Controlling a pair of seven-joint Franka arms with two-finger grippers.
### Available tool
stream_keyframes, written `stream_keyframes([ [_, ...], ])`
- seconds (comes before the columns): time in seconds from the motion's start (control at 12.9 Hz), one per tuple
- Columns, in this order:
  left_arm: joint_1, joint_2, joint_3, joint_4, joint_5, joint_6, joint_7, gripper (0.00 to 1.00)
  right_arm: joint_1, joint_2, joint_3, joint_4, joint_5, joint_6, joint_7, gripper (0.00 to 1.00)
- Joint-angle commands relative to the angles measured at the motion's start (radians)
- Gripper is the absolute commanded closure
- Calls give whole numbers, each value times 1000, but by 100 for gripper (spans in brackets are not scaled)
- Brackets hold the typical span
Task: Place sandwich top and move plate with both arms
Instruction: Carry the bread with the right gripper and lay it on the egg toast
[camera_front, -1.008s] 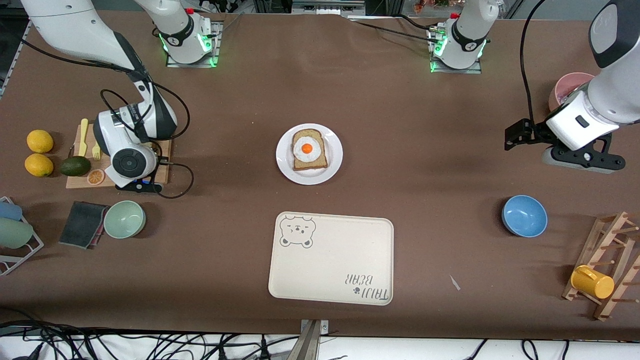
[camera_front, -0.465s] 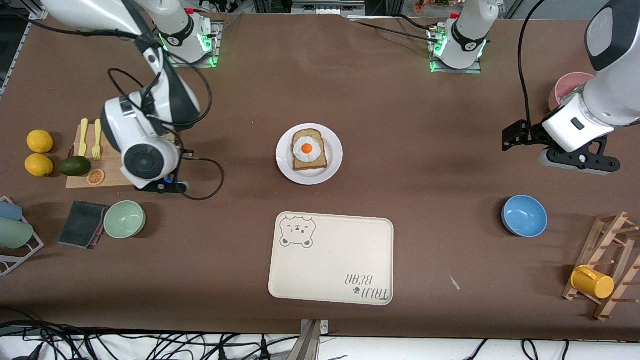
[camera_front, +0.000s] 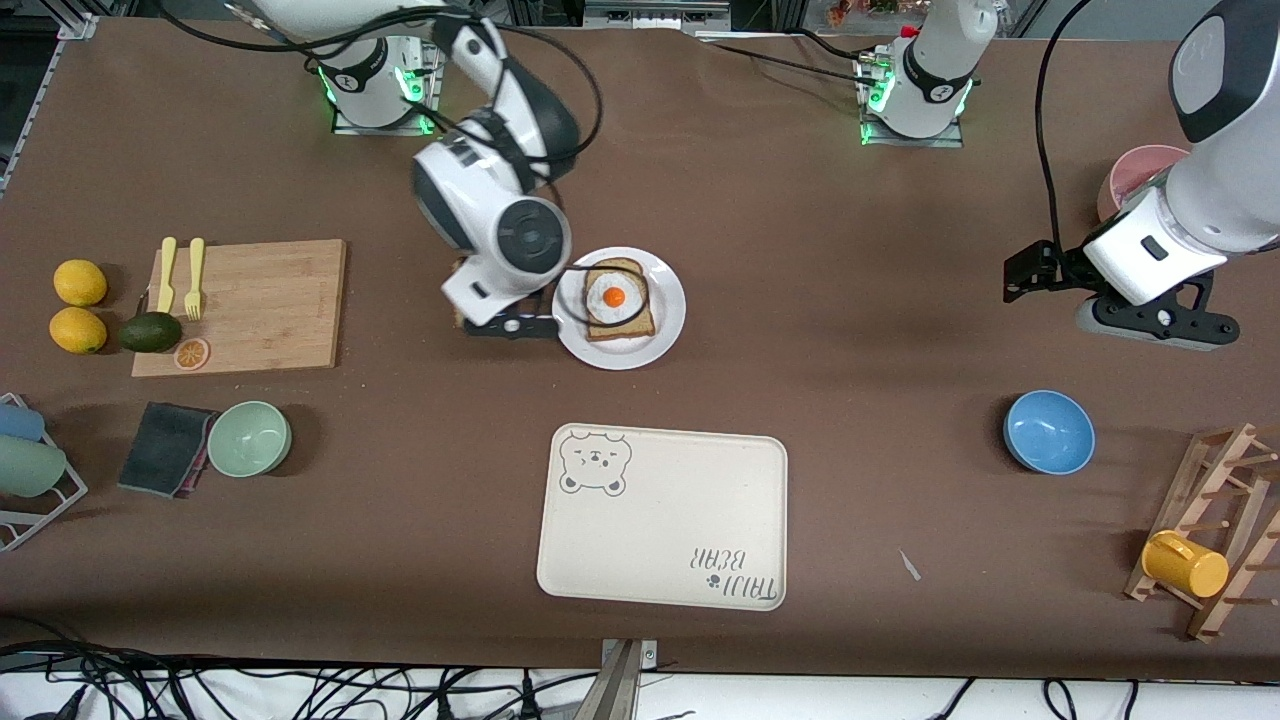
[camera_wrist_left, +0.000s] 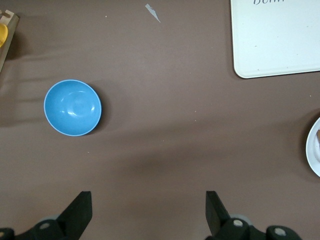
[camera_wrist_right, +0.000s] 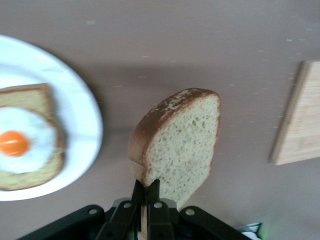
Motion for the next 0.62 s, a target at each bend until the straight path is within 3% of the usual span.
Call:
stream_keyframes([
  [0.0, -16, 25, 0, 29, 17, -16, -9, 0, 56, 122, -8, 163, 8, 6, 13, 100],
  [0.31, -22, 33, -2, 29, 17, -13, -11, 0, 86, 182, -5, 176, 139, 153, 43, 100],
  [0.54, -23, 33, -2, 29, 17, -13, -11, 0, 93, 199, -5, 177, 169, 225, 49, 100],
])
